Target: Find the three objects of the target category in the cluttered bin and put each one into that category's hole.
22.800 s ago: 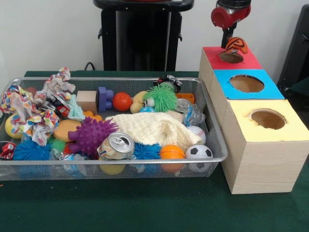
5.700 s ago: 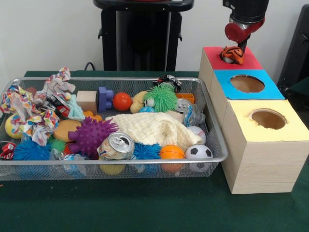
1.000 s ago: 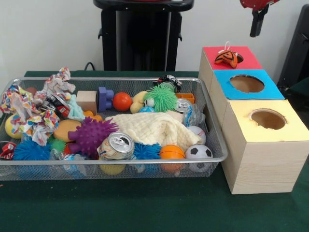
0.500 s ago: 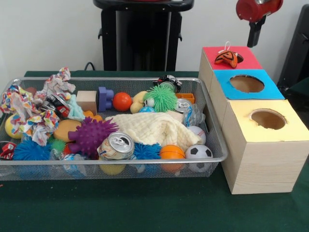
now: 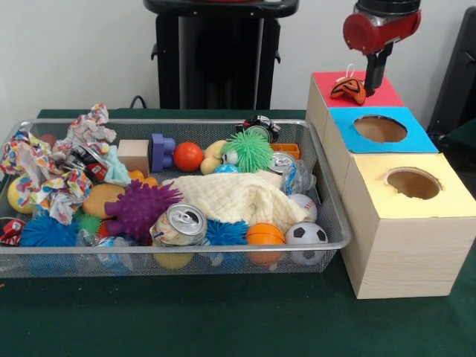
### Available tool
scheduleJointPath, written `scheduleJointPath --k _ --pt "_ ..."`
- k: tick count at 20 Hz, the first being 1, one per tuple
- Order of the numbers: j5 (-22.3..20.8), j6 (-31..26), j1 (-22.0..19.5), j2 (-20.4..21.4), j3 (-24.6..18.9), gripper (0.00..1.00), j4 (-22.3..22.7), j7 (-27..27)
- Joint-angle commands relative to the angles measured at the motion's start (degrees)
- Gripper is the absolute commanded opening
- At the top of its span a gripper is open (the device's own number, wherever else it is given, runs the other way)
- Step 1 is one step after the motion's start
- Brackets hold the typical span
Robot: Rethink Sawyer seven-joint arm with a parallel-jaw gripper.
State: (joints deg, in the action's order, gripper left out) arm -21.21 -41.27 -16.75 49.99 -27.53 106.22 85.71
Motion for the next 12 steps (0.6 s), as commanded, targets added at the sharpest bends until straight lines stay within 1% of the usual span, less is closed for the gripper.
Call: scheduleJointPath --k 1,4,8,9,12 --pt "-2.9 -10.39 -4.0 -3.04 -3.36 0.0 -6.79 -11.29" --pt "-3.59 -12.08 -4.29 -4.19 -4.03 0.0 -9.12 -12.54" --pt "-4.43 -11.63 -4.86 -5.03 -4.63 0.0 -9.72 -12.32" --pt "-4.63 -11.01 -4.93 -5.11 -4.55 0.0 -9.09 -11.7" --pt "-5.15 -4.87 -5.68 -4.52 -4.1 0.0 -3.83 -8.11"
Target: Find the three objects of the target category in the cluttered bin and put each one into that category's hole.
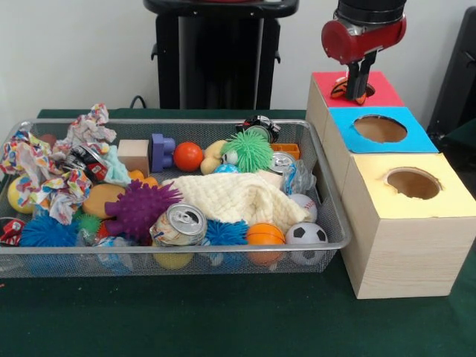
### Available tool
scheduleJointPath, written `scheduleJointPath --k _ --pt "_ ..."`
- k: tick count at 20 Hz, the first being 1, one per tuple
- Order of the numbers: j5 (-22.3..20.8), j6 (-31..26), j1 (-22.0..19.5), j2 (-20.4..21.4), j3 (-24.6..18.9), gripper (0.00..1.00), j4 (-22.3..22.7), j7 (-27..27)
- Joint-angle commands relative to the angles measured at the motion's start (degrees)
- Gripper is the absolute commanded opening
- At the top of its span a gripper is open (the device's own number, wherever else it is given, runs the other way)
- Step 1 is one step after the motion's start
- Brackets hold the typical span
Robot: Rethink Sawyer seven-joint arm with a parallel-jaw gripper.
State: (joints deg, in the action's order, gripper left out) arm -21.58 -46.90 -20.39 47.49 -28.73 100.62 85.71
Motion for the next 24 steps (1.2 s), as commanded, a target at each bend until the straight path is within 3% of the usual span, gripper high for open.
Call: scheduleJointPath --k 1,7,17,24 --pt "-5.07 2.78 -2.19 -2.15 -2.74 0.0 3.26 -6.96" --pt "-7.15 9.03 -1.7 -4.46 -1.56 0.0 5.91 -3.76" --pt "-10.77 14.19 -1.72 -7.85 -0.46 0.0 6.62 -1.93" --pt "-10.81 13.51 -1.07 -7.51 0.47 0.0 7.74 0.1"
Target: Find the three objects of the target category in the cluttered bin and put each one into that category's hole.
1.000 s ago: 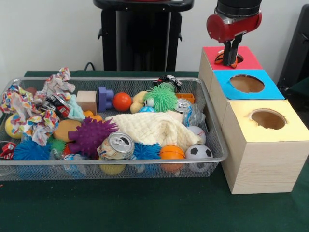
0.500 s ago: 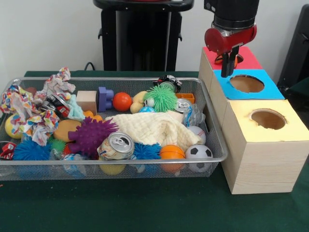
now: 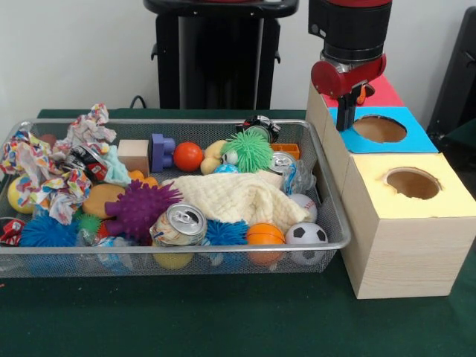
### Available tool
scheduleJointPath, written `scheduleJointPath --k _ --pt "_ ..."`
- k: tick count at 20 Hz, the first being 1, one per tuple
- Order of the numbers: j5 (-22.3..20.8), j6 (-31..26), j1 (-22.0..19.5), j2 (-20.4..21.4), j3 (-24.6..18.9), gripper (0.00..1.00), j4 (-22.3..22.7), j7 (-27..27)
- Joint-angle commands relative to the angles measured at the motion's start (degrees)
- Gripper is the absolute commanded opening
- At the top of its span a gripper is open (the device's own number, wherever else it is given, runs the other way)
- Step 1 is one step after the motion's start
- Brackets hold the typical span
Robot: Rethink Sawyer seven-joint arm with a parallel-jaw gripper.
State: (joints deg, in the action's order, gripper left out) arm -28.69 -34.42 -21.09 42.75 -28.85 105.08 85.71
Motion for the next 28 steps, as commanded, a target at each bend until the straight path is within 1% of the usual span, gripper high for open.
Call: scheduleJointPath --k 1,6,14,18,20,24,28 --pt "-3.72 1.23 -0.44 -2.78 0.77 0.0 3.76 0.35" --pt "-3.76 3.21 -0.49 -1.33 1.62 0.0 6.95 2.41" --pt "-2.48 3.57 -0.2 1.64 2.44 0.0 10.69 4.09" --pt "-2.21 4.27 0.22 3.84 3.01 0.0 12.98 5.17" --pt "-2.12 4.58 0.39 3.9 3.3 0.0 13.64 5.68" --pt "-2.54 6.94 0.85 2.97 4.16 0.0 14.45 7.01" --pt "-2.72 9.71 2.39 2.72 5.77 0.0 15.55 9.05"
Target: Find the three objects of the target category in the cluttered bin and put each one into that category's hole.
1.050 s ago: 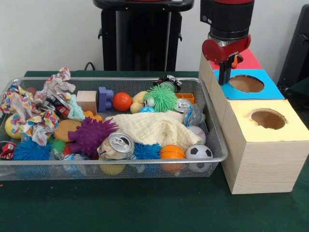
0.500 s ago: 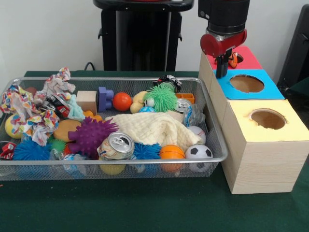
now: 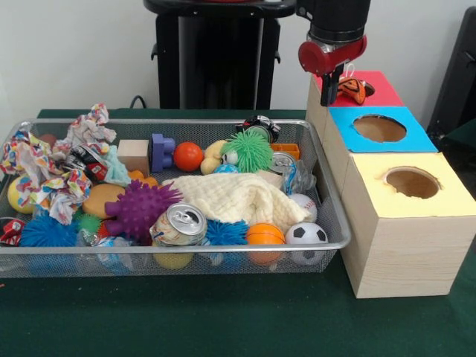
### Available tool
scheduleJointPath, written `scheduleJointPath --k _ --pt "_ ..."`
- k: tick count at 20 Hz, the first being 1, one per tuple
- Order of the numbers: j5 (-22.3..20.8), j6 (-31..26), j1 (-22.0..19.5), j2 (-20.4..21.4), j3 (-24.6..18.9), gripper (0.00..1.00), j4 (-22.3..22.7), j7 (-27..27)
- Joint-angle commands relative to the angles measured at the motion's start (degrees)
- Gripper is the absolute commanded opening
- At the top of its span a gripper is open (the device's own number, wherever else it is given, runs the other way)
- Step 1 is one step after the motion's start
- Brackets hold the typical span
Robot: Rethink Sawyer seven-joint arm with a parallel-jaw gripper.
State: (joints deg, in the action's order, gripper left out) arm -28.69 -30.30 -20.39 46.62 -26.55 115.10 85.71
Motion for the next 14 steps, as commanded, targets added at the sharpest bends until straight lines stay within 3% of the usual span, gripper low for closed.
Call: scheduleJointPath --k 1,14 --pt "-2.69 6.32 2.03 -1.35 3.88 0.0 5.76 9.43" --pt "-0.75 13.94 7.07 -3.51 9.69 0.0 7.49 11.53"
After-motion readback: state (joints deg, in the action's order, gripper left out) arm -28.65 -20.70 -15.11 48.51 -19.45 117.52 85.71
